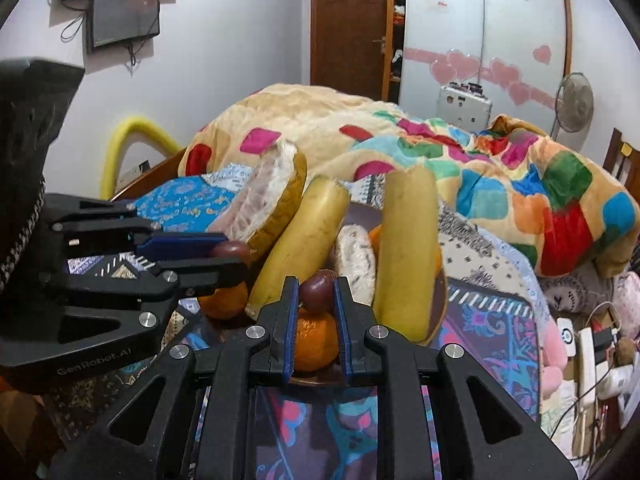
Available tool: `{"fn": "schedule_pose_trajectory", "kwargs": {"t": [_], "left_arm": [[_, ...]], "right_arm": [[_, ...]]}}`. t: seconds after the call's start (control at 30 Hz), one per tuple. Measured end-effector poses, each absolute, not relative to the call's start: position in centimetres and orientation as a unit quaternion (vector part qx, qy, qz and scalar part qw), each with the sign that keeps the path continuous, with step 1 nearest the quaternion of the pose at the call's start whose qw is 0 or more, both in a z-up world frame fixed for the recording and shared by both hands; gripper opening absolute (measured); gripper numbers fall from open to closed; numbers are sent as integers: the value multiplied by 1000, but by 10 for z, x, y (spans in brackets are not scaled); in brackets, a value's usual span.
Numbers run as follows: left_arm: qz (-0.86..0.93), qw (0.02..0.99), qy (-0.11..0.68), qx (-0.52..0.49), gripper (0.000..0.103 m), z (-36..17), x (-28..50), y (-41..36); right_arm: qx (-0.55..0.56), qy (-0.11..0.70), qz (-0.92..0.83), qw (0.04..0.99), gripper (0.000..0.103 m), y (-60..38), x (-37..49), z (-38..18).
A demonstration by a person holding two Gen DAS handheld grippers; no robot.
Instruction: Organize fruits
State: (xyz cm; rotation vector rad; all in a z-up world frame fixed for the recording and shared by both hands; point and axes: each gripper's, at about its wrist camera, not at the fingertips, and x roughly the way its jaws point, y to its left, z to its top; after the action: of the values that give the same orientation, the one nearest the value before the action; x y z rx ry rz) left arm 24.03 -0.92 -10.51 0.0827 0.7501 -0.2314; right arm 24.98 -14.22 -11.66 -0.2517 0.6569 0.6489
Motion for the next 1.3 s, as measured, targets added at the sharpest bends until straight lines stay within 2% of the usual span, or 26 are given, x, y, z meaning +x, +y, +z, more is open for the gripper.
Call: {"fn": "schedule_pose_trajectory", "kwargs": {"t": [0.17, 0.23, 0.3, 0.57, 0.9, 0.97, 1.03, 1.07, 1.13, 1.2, 1.23, 1.3], "left_arm": [[-113, 923, 364, 46, 21, -106, 240, -10], [-115, 923, 365, 45, 26, -106, 239, -12], [-115, 923, 364, 44, 27, -105, 237, -12], [-99, 939, 329, 21, 27, -74, 203, -7], [-81, 977, 199, 1, 27, 21, 94, -13], [-75, 983, 168, 3, 29, 39, 64, -18], [-64, 987, 146, 3, 42, 49, 45, -20], [-57, 990, 132, 4, 45, 55, 32, -22], [-50, 992, 114, 3, 56, 61, 12, -24], [-44, 994, 102, 2, 64, 66, -5, -25], [-41, 995, 95, 3, 66, 68, -15, -26], [-32, 996, 87, 9, 69, 69, -26, -28]], "right_arm": [[-102, 322, 311, 888, 18, -146, 253, -115], [-99, 322, 310, 889, 25, -147, 252, -114], [-99, 316, 309, 891, 34, -147, 248, -111], [-75, 280, 296, 910, 34, -168, 221, -75], [-32, 163, 279, 946, 34, -203, 125, 15], [-21, 138, 280, 950, 34, -208, 100, 31], [-13, 117, 276, 954, 34, -211, 79, 41], [-10, 106, 274, 956, 35, -212, 68, 45], [-5, 89, 268, 959, 42, -213, 48, 51], [-3, 80, 265, 961, 56, -213, 37, 53], [-2, 74, 263, 962, 61, -213, 31, 54], [-1, 63, 254, 965, 80, -215, 17, 56]]}}
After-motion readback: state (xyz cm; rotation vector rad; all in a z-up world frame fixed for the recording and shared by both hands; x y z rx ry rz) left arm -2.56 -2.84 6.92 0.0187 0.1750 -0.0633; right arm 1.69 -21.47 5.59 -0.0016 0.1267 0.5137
